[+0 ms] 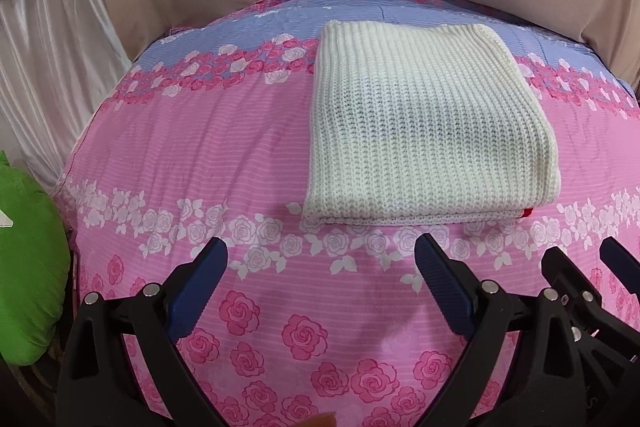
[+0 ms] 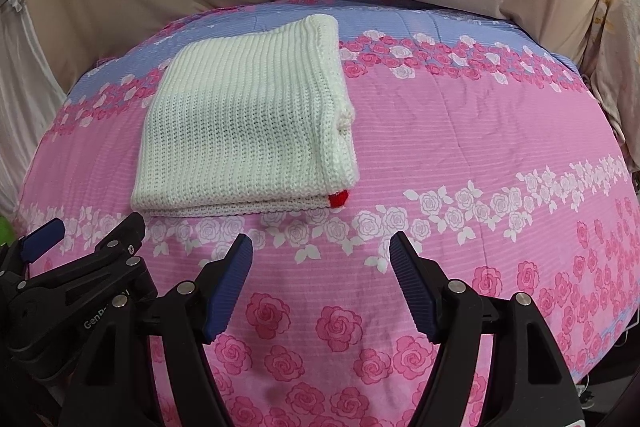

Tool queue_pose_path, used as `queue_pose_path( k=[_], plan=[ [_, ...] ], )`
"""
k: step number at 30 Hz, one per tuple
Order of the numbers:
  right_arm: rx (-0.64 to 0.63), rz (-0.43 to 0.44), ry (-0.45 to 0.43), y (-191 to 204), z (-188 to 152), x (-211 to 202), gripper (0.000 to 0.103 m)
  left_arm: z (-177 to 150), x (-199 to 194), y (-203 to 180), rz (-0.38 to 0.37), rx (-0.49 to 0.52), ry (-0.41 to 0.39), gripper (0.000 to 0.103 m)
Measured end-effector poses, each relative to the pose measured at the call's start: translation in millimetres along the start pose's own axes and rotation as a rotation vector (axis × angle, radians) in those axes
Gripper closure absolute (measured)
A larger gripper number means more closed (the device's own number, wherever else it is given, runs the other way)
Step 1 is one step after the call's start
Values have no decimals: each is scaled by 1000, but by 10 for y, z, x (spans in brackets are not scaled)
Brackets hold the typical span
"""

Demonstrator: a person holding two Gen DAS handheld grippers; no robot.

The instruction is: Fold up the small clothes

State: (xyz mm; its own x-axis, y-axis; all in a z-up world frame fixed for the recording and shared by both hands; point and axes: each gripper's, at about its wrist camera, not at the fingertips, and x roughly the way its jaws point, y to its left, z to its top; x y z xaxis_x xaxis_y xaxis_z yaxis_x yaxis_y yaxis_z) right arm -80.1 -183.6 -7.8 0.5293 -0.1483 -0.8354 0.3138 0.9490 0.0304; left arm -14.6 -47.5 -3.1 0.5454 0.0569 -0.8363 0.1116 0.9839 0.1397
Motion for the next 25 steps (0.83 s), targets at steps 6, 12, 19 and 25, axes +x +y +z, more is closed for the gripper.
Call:
queue_pose_path(
  k=[6,12,19,25],
  plan=[
    [0,3,-1,15,4,4,34,8,-2,-6,28,1,-4,10],
    [-2,6,-6,30,6,-4,34,3,-6,24,19,-23,-13,10],
    [-2,-5,0,39,-3,2,34,-13,32,-1,7,-13,7,15],
    [0,-8,0,46,-8,1,34,-15,23,-29,4,-5,5,17]
  ],
)
